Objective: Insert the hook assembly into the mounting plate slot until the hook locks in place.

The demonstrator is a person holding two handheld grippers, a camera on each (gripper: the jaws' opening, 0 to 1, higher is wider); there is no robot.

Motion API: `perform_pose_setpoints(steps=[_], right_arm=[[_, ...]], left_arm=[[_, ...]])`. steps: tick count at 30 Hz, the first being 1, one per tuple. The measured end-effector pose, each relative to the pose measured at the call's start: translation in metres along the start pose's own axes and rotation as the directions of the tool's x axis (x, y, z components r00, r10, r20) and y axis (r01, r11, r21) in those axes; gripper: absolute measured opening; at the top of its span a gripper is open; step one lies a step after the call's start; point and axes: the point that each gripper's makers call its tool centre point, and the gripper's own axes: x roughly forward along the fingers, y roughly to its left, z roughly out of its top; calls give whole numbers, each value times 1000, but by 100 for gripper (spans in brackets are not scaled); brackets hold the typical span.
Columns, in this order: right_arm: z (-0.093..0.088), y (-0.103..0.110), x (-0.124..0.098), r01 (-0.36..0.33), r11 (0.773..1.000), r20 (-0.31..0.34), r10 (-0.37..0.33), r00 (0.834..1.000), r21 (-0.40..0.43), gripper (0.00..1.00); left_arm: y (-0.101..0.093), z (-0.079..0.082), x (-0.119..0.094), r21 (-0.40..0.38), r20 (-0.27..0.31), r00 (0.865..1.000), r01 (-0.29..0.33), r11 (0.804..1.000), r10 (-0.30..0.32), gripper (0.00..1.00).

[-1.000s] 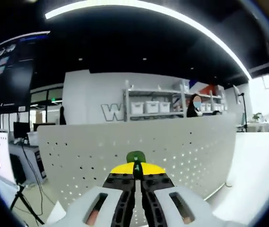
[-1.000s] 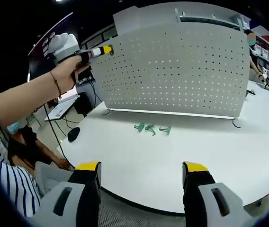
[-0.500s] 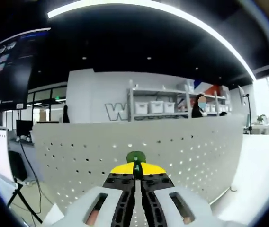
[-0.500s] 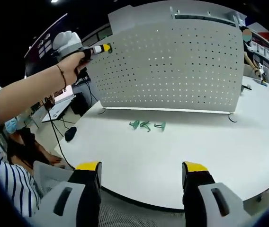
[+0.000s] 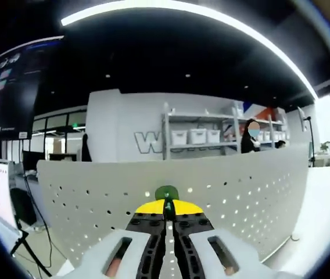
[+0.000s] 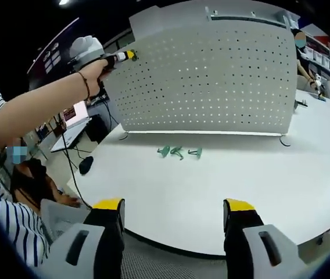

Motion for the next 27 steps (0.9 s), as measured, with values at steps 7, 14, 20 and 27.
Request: perform_pose_setpoints(steps=[7, 14, 20, 27], right_arm=[[0, -1, 2, -5, 1000, -4, 5, 1000, 3, 66], [-8, 1, 5, -17, 1000, -23, 17, 1000, 23, 65], [-8, -1, 6, -13, 999, -18, 14, 1000, 46, 65], [-9, -3, 4, -7, 999, -24, 9, 1000, 51, 65]], left_arm=[[-1, -7, 5, -6, -14, 1000, -11, 1000, 11, 2], [-1, -7, 7, 36, -8, 1000, -14, 999, 15, 2], [-1, -7, 8, 64, -3, 1000, -16, 998, 17, 2], [-3, -6, 12, 66, -7, 1000, -16, 998, 16, 2]])
